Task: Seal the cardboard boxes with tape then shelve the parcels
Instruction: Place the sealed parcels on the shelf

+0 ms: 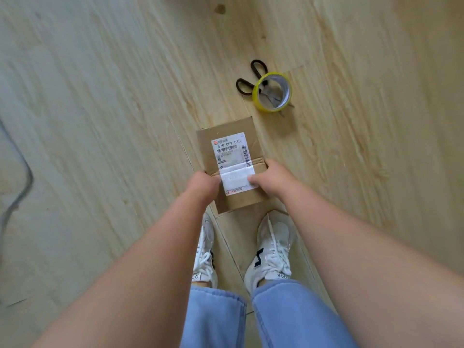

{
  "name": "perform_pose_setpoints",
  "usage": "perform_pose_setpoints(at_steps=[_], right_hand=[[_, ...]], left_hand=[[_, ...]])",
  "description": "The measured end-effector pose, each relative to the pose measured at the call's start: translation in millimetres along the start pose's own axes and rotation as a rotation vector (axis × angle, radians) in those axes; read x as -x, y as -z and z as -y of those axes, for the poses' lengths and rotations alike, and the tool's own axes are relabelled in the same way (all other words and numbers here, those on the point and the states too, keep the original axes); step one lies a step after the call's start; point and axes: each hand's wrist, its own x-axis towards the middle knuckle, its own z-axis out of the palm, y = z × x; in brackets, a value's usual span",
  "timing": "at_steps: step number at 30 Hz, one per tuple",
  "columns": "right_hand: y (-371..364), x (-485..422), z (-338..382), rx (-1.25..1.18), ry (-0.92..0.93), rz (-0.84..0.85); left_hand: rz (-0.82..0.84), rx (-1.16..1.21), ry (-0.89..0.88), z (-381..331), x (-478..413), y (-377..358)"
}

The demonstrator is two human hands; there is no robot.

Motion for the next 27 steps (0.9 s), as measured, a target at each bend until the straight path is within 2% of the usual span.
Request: perform_pose_setpoints(at_steps=[5, 10, 14, 19, 24, 27], right_hand=[[20, 63, 4, -0.242, -0.046, -0.021], [65, 158, 21, -0.517, -0.046, -0.029], [111, 247, 38, -0.712, -0.028, -0.057], [172, 365, 42, -0.888, 0.018, -0.179], [215, 468, 19, -1.069, 0.068, -0.319], [236, 519, -3, -1.157, 0.117, -0.383]], left_hand=[[-0.061, -0.014, -0.042, -33, 62, 21], [-0.078, 0.007, -0.189, -84, 159, 52], [0.023, 0.060, -0.263, -127, 247, 71], [0.127, -0.012, -0.423, -177, 366, 78], [0.145, -0.119, -0.553, -212, 472, 59], [0.222, -0.197, -0.636, -224, 522, 39]])
